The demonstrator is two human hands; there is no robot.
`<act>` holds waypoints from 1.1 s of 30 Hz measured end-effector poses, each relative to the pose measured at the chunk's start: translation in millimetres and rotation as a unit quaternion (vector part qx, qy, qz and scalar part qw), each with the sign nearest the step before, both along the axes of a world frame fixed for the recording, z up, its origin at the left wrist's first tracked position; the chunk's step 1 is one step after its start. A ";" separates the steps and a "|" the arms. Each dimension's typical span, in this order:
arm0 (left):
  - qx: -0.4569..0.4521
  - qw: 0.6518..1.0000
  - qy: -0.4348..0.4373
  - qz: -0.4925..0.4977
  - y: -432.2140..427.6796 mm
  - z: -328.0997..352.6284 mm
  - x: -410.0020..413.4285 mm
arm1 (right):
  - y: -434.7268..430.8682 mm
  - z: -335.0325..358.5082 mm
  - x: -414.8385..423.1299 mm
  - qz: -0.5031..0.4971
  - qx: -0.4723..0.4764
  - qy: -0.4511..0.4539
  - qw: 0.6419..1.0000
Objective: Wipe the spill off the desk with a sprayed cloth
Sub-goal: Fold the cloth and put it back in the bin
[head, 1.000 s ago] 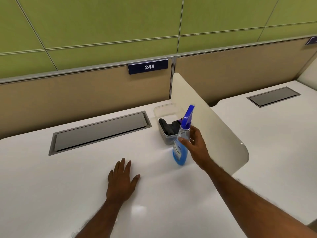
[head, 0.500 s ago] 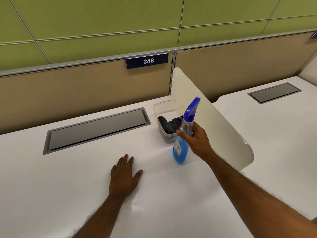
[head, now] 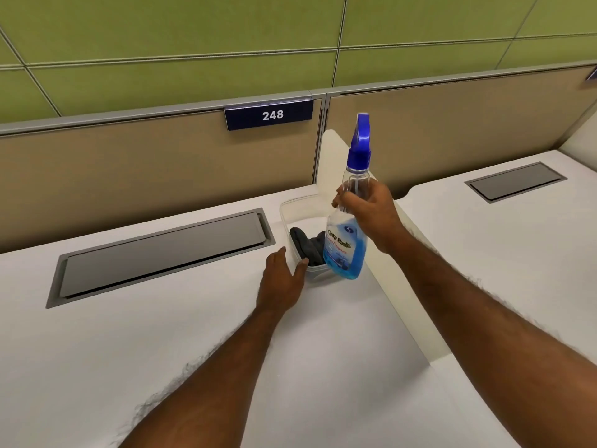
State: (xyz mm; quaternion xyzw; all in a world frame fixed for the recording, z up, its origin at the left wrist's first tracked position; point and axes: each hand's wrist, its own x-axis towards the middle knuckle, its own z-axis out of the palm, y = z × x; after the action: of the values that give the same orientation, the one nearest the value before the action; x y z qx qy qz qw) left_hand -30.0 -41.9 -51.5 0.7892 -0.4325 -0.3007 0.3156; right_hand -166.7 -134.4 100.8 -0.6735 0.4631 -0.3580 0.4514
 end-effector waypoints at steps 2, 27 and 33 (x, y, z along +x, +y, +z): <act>0.012 0.997 0.072 0.014 -12.0 0.6 -3.2 | -13.0 4.7 5.6 -0.002 -0.013 -0.008 1.000; -0.041 0.951 0.290 0.096 -21.0 -9.2 -18.6 | -126.2 -45.9 77.9 0.141 0.043 -0.014 0.989; -0.055 0.964 0.247 0.089 -20.4 -8.3 -19.9 | -134.2 -62.3 82.0 0.148 0.052 -0.006 0.988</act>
State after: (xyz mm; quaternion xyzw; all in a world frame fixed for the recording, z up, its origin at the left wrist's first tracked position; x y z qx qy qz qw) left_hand -50.0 -62.3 -59.8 0.7074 -0.2853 -0.4328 0.4805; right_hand -84.7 -268.6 38.6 -0.7079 0.3739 -0.2665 0.5367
